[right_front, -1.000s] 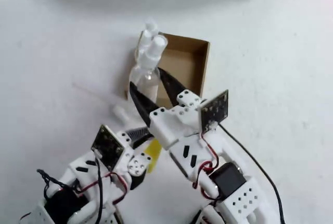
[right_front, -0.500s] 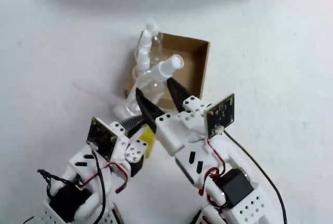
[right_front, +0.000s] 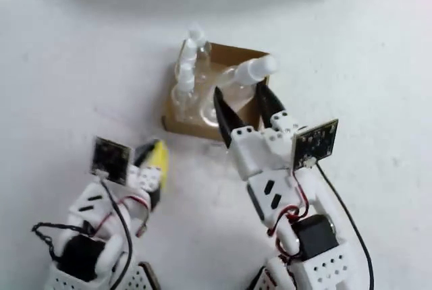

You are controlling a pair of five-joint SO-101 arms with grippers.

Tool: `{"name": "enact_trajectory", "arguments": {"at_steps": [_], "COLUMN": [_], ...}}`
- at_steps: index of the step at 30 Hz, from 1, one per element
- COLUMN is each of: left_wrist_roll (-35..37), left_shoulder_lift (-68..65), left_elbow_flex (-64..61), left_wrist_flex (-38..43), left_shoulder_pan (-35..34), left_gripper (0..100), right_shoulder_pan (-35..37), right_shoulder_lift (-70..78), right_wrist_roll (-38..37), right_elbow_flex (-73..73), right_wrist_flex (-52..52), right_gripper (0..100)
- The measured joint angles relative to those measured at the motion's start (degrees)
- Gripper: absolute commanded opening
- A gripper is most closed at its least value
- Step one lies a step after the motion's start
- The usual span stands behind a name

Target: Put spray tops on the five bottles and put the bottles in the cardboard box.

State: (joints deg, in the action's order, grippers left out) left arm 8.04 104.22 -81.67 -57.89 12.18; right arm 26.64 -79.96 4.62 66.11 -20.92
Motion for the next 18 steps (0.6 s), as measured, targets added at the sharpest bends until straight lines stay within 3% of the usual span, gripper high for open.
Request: {"name": "enact_trajectory", "arguments": {"at_steps": [6,13,18], "left_wrist_roll": [-3.1,-6.4,-6.9], "left_shoulder_lift": [0.0,-0.1,0.0], "left_elbow_flex": [-6.9,-15.4,-15.5], "left_wrist_flex": [0.1,6.0,6.4], "left_shoulder_pan": [-14.4,-19.3,-20.2], "left_gripper": [2,2,2], "right_shoulder_pan": [-6.3,-12.4,-12.4], "right_shoulder_lift": [10.4,29.7,40.6], "right_wrist_roll": [-0.5,-0.5,-0.5], "right_elbow_flex": [0.0,0.0,-1.4], "right_wrist_flex": [6.2,22.2,29.4], "right_gripper": [1.5,1.5,1.5]}}
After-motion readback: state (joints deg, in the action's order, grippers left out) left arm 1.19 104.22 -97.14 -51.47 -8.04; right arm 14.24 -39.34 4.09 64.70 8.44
